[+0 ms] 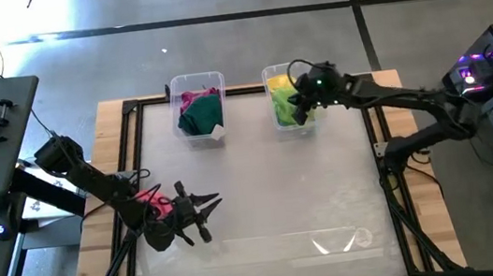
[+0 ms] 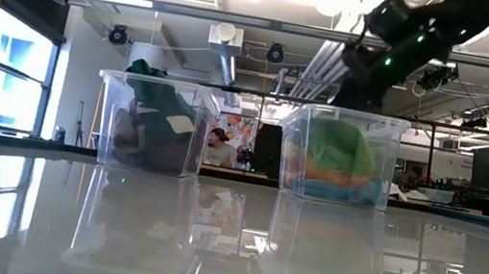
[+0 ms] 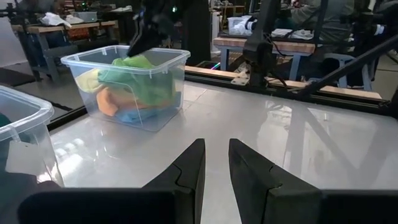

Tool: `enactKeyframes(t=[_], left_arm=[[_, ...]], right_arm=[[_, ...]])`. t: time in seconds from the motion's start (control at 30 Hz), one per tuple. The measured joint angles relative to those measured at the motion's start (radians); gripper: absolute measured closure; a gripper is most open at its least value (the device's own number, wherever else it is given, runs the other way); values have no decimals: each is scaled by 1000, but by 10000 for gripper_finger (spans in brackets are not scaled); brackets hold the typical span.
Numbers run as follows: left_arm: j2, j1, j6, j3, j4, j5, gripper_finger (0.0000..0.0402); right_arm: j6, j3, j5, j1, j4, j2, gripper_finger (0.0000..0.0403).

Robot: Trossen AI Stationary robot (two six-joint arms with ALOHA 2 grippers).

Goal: Sort towels by color in basket
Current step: Put the green microfiber cloth into the right transparent bin, then put the pink microfiber cloth into the right transparent bin

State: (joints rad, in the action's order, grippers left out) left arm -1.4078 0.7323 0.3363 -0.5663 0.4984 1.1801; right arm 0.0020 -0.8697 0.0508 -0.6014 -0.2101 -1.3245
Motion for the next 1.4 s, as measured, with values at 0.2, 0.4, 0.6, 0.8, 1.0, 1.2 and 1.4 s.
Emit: enactKeyframes(t=[0.2,0.4,0.6,0.8,1.0,1.2,1.4], left_arm=[[0,-24,2,0,2,-20,344],[0,-45,2,0,3,-52,344],[-1,-45,2,0,7,-80,344],[-1,-44,2,0,7,-82,344],[-1,-44,2,0,7,-82,344],[-1,-41,-6,0,7,-81,344],[0,13,-30,0,8,-90,344]], right_arm=[[-4,-72,-9,-37,-104,-152,384],[-33,-122,-71,-42,-199,-271,395],[-32,-133,-70,-42,-189,-279,389],[-32,-176,-68,-42,-238,-204,326],[-25,-197,-68,-24,-244,-67,294],[-28,-197,-87,130,-289,55,306],[-38,-196,-216,415,-272,86,319]])
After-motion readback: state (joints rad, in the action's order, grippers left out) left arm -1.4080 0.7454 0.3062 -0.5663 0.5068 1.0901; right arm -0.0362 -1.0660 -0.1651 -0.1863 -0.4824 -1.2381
